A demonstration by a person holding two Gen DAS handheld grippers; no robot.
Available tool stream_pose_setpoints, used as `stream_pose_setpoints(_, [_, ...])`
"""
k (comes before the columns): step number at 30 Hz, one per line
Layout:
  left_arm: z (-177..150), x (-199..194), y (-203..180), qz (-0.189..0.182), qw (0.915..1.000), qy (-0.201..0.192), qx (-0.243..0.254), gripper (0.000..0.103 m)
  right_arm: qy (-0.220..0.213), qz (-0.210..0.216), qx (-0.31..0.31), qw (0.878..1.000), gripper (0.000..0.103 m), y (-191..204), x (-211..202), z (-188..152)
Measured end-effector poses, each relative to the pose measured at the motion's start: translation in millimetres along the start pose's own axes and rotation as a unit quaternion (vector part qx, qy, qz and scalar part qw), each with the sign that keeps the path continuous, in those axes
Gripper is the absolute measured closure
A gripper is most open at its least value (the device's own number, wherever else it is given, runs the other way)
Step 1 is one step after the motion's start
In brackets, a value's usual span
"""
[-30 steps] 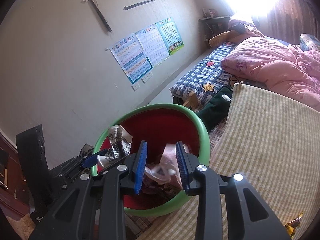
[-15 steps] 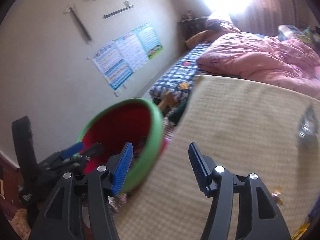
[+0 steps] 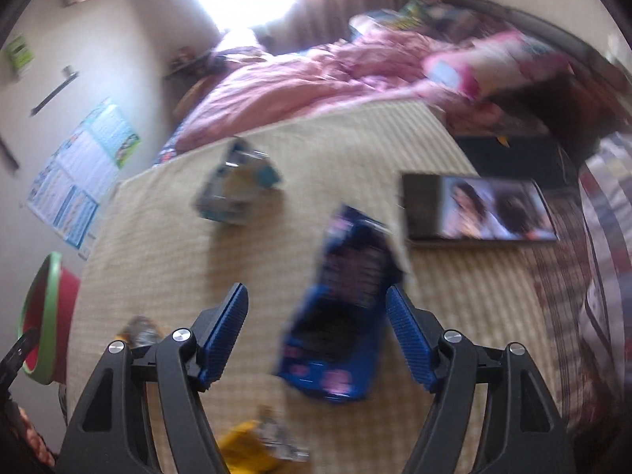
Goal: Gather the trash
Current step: 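Grasp the blue Oreo wrapper with the right tool while the left tool grasps the yellow-gold wrapper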
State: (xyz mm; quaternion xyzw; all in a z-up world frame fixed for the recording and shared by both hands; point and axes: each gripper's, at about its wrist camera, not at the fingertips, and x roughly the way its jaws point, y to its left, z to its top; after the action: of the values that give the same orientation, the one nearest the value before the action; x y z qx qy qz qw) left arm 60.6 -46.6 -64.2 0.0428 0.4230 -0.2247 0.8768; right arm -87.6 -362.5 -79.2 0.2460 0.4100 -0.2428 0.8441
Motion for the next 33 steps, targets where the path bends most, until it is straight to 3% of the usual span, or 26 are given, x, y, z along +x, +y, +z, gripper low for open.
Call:
stream_pose_setpoints(6, [-13,12,-47,-0.024,0.9991,0.016,0.03,0.024,0.037,0.031,-0.003,0.999,0.031,-21,22,-7])
stream_pose_setpoints(8, [-18,18,-61,-0.032,0.9984,0.024,0.04,0.024,0.034,0.045,-0.028,0.998,0.037,-10,21,-7])
stream_pose_setpoints(10, [-21,22,-77,-0.039,0.9974,0.027,0.054,0.024,0.035,0.053,-0.054,0.997,0.062,-4,22,-7])
stream_pose_setpoints(11, [-22,23,-83,-0.042,0.997,0.028,0.059,0.024,0.037,0.057,-0.061,0.996,0.069,-2,24,-7])
stream_pose_setpoints(16, [-23,41,-116,-0.06,0.9941,0.037,0.083,0.024,0.037,0.098,-0.087,0.991,0.09,9,19,-7])
stream_pose_setpoints(20, [-26,66,-127,-0.057,0.9928,0.068,0.081,0.026,0.032,0.133,-0.107,0.985,0.091,23,6,-7])
stream_pose_setpoints(23, [-32,82,-129,-0.049,0.9914,0.098,0.072,0.047,0.027,0.152,-0.113,0.982,0.091,29,-1,-5])
stream_pose_setpoints(28, [-33,72,-126,-0.044,0.9935,0.084,0.064,0.061,0.021,0.18,-0.114,0.977,0.09,38,-10,0])
stream_pose_setpoints(33, [-27,41,-113,-0.035,0.9973,0.045,0.047,0.061,0.012,0.204,-0.119,0.972,0.09,52,-23,4])
